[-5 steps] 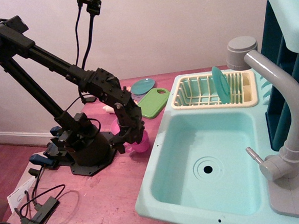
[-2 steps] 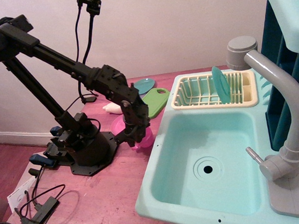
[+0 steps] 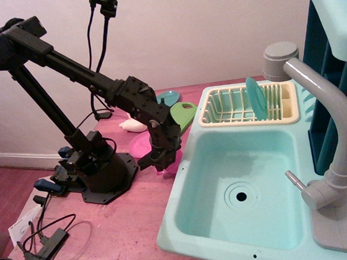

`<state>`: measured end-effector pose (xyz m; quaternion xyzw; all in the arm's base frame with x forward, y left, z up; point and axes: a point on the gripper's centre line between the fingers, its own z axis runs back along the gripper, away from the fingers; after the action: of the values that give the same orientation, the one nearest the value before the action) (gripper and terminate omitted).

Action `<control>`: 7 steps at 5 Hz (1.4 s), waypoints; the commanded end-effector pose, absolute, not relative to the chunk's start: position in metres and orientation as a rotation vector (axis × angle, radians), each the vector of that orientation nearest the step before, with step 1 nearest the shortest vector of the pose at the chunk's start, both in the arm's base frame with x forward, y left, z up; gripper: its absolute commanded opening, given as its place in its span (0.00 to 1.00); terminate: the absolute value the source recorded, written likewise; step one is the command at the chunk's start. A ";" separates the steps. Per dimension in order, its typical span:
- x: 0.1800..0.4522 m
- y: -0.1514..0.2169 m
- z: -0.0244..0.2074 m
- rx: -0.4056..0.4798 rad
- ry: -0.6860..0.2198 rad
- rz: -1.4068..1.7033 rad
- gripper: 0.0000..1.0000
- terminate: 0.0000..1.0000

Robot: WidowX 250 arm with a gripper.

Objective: Put cup from anywhere into sink

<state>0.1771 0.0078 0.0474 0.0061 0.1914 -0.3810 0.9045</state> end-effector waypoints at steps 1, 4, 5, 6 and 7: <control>0.185 0.006 0.052 0.025 0.378 -0.831 0.00 0.00; 0.147 0.052 0.156 0.111 0.374 -0.785 0.00 0.00; 0.154 0.055 0.184 0.157 0.364 -0.787 0.00 0.00; 0.201 0.050 0.197 0.208 0.344 -0.875 0.00 0.00; 0.250 0.041 0.203 0.263 0.309 -1.005 0.00 0.00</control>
<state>0.2720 0.0287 0.1909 0.1223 0.1636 -0.4933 0.8455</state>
